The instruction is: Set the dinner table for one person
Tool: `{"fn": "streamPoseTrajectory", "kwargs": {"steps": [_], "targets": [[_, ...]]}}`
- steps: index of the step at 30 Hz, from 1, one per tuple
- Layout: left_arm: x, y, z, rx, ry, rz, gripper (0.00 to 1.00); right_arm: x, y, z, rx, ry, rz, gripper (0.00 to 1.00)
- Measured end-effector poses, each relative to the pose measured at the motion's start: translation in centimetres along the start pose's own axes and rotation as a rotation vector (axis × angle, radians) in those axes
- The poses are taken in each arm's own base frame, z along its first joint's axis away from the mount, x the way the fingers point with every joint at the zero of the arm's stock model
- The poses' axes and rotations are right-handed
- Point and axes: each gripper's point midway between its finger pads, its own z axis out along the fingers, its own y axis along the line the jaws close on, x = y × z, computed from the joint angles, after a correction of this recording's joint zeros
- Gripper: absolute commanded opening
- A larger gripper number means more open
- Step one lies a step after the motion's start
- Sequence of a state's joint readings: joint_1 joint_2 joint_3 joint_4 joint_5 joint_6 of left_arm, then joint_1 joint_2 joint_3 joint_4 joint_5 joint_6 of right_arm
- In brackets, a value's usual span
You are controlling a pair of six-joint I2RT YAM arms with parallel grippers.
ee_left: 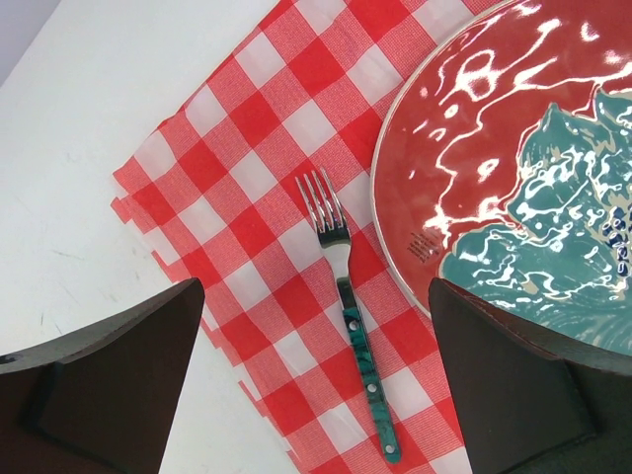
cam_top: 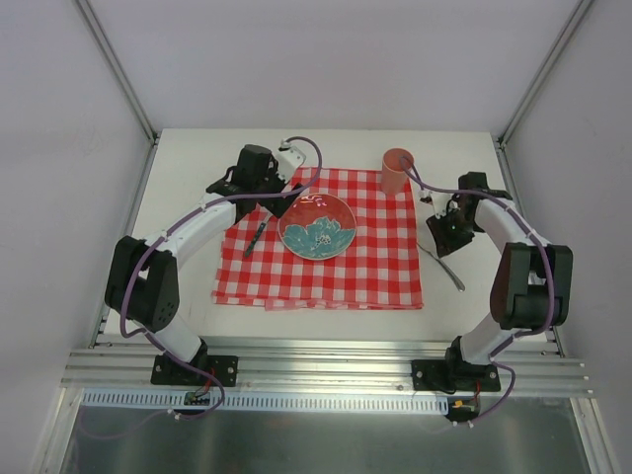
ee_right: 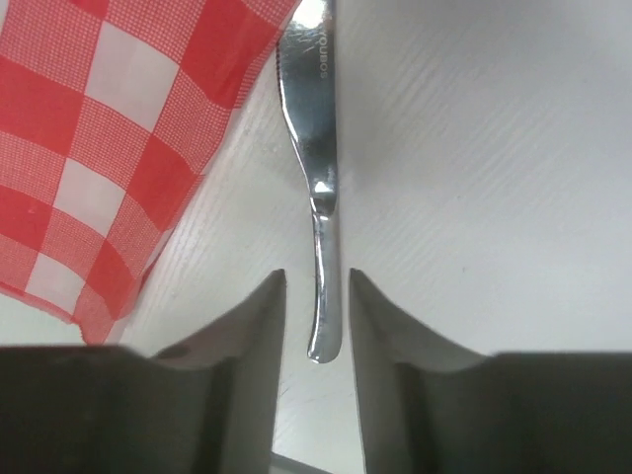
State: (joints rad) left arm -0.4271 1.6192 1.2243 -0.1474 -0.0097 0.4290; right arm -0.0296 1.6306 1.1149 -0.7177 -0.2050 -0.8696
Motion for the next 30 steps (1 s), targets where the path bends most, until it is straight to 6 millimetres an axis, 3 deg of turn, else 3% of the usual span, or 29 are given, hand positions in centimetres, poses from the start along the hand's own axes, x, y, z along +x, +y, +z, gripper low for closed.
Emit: {"fn": "streamPoseTrajectory", "kwargs": {"steps": [4,12,15,18,19,20,30], "targets": [[-0.1,0.0,0.0,-0.002,-0.004,-0.019,0.99,0.0,-0.5,0.1,0.014,0.015,0.002,0.42],[0.0,-0.1,0.1,-0.002,-0.004,-0.024,0.99,2.3,-0.8,3.5,-0.02,0.149,0.016,0.38],[0.4,-0.2,0.1,0.0,0.004,-0.024,0.99,2.2,-1.1,3.6,-0.014,0.155,0.015,0.36],[0.4,-0.3,0.1,0.0,0.005,-0.024,0.99,2.2,-1.4,3.6,-0.008,0.17,0.015,0.27],[0.4,-0.2,0.1,0.0,0.005,-0.024,0.99,2.2,-1.5,3.6,-0.005,0.174,0.014,0.08],[0.4,-0.3,0.1,0.0,0.005,-0.024,0.99,2.2,-1.7,3.6,0.003,0.179,0.007,0.0],[0.4,-0.2,0.1,0.0,0.004,-0.024,0.99,2.2,-1.6,3.3,0.02,0.161,0.019,0.0]]}}
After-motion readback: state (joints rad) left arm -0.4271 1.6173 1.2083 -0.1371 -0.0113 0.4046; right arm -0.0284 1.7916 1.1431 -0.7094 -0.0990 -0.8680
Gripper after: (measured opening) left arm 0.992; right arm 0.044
